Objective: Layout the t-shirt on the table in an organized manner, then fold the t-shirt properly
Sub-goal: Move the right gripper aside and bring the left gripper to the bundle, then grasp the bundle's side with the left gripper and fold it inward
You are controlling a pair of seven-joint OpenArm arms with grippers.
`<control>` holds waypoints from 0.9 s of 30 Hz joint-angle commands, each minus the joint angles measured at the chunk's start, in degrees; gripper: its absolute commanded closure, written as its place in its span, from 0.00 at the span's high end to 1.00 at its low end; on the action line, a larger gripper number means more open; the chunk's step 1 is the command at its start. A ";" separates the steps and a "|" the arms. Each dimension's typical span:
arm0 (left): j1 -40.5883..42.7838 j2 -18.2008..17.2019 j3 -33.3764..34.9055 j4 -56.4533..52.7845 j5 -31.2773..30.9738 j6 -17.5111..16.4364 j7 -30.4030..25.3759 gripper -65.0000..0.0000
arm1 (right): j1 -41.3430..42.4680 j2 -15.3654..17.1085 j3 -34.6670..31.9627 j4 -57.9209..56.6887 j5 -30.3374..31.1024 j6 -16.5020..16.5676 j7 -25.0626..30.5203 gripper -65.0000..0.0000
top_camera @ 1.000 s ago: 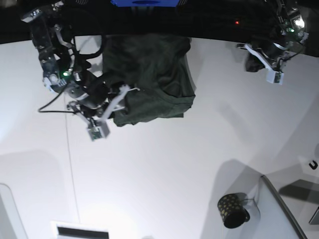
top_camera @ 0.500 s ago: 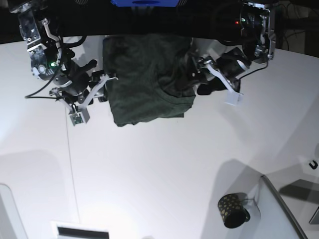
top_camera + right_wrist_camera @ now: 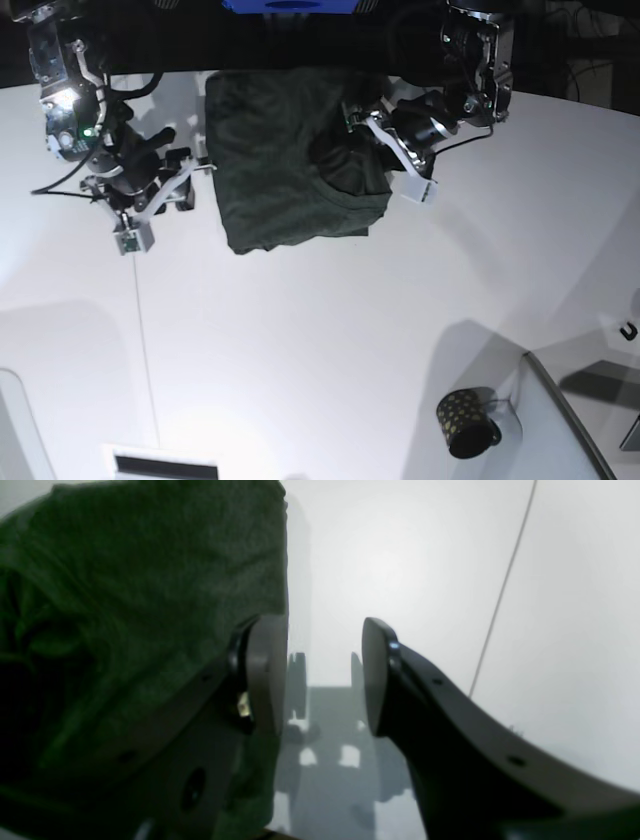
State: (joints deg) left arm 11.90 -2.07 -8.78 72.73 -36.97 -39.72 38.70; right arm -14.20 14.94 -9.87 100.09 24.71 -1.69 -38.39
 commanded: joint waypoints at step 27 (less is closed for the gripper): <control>-25.13 -20.48 38.89 -1.74 1.23 -0.28 8.38 0.00 | -4.57 0.31 17.91 1.05 0.21 0.16 5.47 0.36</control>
State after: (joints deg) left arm -11.99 -22.20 30.30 70.11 -34.96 -39.46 47.68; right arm -19.11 14.57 7.66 100.09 24.93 -1.69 -34.06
